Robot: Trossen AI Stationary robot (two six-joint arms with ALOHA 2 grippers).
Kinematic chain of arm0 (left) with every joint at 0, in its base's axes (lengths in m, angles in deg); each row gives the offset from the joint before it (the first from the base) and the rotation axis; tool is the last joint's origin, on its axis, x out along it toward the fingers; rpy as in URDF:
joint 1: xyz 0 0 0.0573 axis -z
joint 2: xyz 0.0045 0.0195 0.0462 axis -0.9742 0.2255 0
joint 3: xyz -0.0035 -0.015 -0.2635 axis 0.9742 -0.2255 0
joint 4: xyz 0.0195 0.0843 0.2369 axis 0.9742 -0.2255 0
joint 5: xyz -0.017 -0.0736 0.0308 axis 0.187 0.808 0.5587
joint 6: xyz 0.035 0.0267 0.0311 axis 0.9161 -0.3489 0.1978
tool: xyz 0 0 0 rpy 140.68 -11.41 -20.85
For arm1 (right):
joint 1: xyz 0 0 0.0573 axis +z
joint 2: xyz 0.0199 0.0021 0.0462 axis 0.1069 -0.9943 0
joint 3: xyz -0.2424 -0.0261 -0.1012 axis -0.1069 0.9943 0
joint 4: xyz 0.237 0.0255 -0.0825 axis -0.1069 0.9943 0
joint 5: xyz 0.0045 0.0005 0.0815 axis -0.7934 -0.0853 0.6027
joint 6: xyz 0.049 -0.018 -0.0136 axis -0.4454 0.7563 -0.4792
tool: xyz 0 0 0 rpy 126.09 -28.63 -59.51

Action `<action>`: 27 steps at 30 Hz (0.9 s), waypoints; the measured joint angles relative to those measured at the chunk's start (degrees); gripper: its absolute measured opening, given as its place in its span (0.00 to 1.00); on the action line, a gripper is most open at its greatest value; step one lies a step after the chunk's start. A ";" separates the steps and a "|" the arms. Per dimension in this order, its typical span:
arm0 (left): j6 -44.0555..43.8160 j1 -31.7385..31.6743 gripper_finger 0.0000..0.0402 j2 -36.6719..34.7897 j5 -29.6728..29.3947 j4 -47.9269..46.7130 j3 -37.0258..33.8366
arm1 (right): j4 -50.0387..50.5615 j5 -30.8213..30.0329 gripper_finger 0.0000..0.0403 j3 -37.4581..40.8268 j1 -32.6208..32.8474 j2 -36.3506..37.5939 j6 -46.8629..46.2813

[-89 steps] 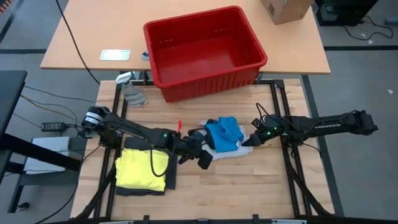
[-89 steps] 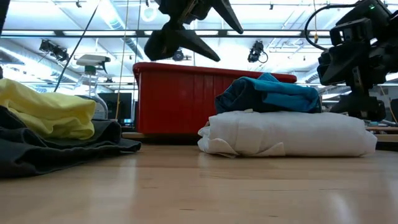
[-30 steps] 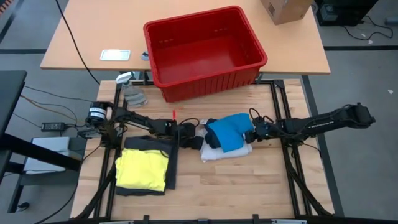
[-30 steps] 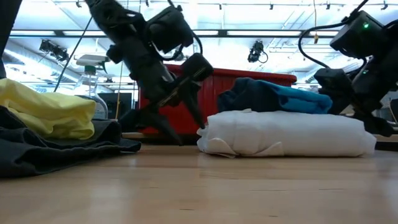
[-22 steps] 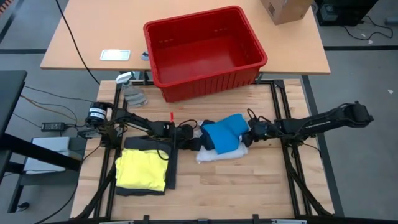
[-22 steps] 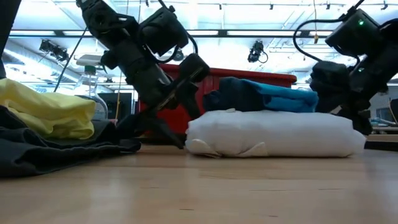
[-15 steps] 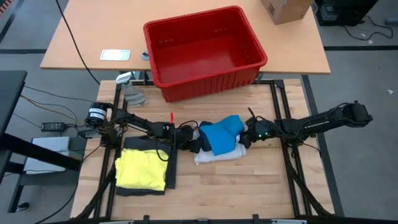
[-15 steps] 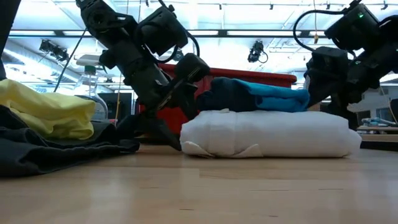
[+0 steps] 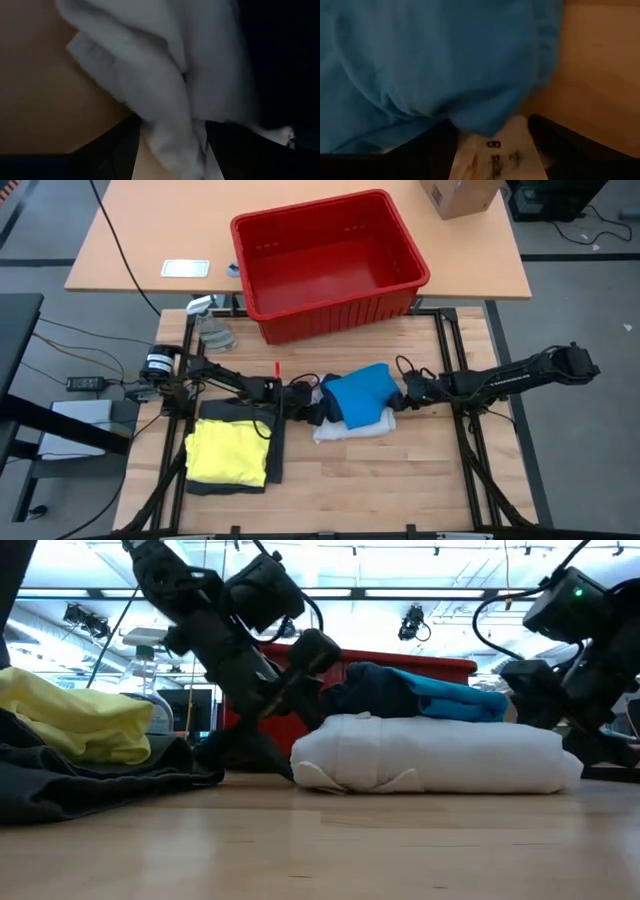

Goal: Fold Laundry from Bin
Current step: Put the stacked clothes into the red laundry bin

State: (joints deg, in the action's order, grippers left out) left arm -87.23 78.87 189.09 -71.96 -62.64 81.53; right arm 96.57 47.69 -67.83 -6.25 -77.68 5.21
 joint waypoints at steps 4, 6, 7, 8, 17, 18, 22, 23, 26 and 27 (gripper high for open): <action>0.42 -0.23 0.58 2.87 0.05 6.75 -0.02 | -0.82 2.85 0.64 0.06 -0.98 -0.34 2.37; 0.04 -0.23 0.58 4.46 0.03 9.13 0.00 | -0.99 3.48 0.64 0.00 -1.42 -1.22 2.41; -0.47 -0.23 0.58 5.10 0.03 10.15 0.00 | -1.09 3.52 0.64 -0.03 -1.60 -1.50 2.46; -1.08 -0.23 0.57 5.81 0.13 11.46 0.04 | -1.33 3.57 0.64 -0.04 -1.68 -1.85 2.45; 1.30 -0.16 0.57 6.87 -0.94 13.80 0.07 | -4.69 3.37 0.64 0.21 -1.80 -3.03 3.60; 2.90 -0.06 0.57 6.89 -1.99 13.91 0.05 | -4.84 2.55 0.64 0.19 -1.77 -3.32 3.79; 9.26 0.09 0.57 6.96 -4.46 14.03 0.07 | -6.03 1.55 0.64 0.12 -1.71 -4.47 5.25; 9.46 0.09 0.57 7.00 -4.63 14.21 0.07 | -6.35 1.54 0.64 0.12 -1.72 -4.61 5.28; 9.06 0.09 0.57 7.05 -5.09 14.70 0.07 | -7.50 1.40 0.64 0.23 -1.61 -4.90 5.28; 8.94 0.09 0.57 7.07 -5.24 14.77 0.07 | -7.88 1.19 0.64 0.26 -1.45 -4.92 5.35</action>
State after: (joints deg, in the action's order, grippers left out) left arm -78.28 78.97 196.16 -77.20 -47.87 81.59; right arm 88.69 48.88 -67.57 -7.70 -82.60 10.56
